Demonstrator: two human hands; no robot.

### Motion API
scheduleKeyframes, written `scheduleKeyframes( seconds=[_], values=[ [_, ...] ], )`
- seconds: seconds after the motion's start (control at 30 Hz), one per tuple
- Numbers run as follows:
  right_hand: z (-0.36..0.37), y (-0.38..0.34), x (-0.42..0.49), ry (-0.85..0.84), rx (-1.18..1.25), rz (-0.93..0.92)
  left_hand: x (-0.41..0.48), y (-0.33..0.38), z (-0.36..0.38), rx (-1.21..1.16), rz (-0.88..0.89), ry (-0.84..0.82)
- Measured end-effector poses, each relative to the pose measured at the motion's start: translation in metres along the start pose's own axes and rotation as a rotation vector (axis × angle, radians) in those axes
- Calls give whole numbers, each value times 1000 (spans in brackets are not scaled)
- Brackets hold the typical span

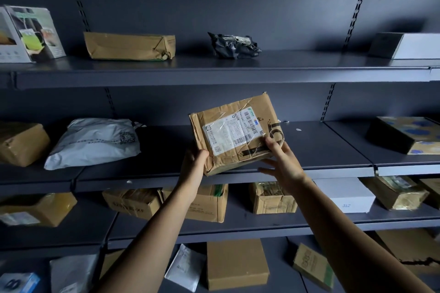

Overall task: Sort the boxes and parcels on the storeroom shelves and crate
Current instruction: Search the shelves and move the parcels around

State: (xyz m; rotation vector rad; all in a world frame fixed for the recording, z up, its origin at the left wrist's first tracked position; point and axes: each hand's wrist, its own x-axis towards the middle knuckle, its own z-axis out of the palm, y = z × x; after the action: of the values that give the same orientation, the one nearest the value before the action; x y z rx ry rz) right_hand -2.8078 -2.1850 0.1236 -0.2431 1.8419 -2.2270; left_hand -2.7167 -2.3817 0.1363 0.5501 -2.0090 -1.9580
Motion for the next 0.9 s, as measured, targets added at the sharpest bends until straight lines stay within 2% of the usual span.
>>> scheduleKeyframes(
  seconds=[0.1, 0.17, 0.27, 0.43, 0.53, 0.6, 0.73, 0.83, 0.9],
  values=[
    [0, -4, 1, 42, -9, -62, -4, 12, 2, 123, 138, 71],
    [-1, -9, 0, 69, 2, -71, -2, 15, 1, 191, 273, 134],
    [-4, -16, 1, 134, -5, -63, 4, 16, -2, 353, 384, 224],
    [7, -29, -4, 127, -62, -141, 1, 19, 11, 396, 201, -30],
    [5, -30, -8, 75, -19, -156, 3, 20, 12, 315, 151, -4],
    [2, -26, -12, 33, -8, -175, 4, 19, 11, 228, 54, 11],
    [7, -16, -17, -64, -82, -75, -3, 15, 14, 244, -72, -4],
    [8, -15, -14, 16, -46, -77, -7, 17, 21, 317, -131, -5],
    [12, -18, -12, 75, -62, -90, -9, 19, 24, 430, -88, 44]
  ],
)
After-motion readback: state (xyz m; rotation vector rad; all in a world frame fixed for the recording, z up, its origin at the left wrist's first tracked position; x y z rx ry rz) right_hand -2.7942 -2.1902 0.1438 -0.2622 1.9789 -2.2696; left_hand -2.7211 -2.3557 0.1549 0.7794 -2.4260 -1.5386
